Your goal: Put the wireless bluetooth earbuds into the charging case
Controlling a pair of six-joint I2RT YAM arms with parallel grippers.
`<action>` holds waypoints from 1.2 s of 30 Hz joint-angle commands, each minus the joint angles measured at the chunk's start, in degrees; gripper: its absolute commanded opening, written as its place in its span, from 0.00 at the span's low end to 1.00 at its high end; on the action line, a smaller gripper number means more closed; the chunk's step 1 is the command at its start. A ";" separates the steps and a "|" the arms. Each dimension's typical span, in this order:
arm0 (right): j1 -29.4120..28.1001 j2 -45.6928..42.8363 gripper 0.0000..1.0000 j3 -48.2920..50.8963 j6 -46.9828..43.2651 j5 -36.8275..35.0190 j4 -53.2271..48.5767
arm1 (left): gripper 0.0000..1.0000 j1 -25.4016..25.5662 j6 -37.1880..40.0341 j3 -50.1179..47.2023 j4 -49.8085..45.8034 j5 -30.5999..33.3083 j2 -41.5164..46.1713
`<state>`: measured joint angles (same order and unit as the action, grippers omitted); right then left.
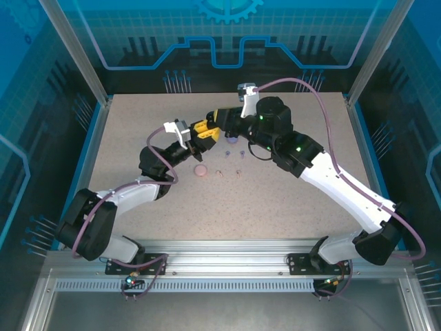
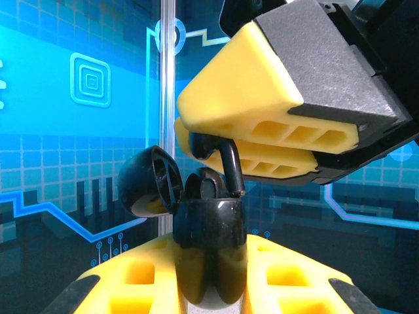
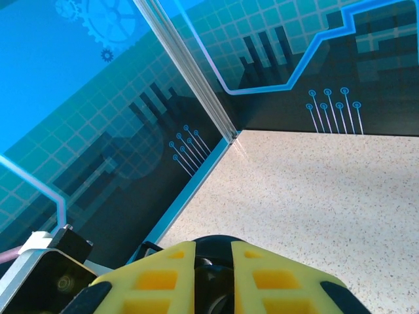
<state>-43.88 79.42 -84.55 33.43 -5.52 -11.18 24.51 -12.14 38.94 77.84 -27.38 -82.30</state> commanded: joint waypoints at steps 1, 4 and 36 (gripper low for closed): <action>-0.64 -0.26 0.17 1.47 0.66 0.24 2.11 | 0.00 0.36 -1.31 1.96 2.32 -0.50 -0.13; -0.68 -0.30 0.16 2.09 0.57 0.02 2.37 | 0.00 0.40 -1.34 2.05 2.29 -0.81 -0.14; -0.78 -1.48 0.45 3.53 -0.91 -0.06 0.19 | 0.00 0.88 -0.69 1.64 2.31 -0.16 0.38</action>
<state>-44.18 78.70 -80.51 32.62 -5.52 -9.04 24.93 -12.12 39.09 76.75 -27.27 -82.56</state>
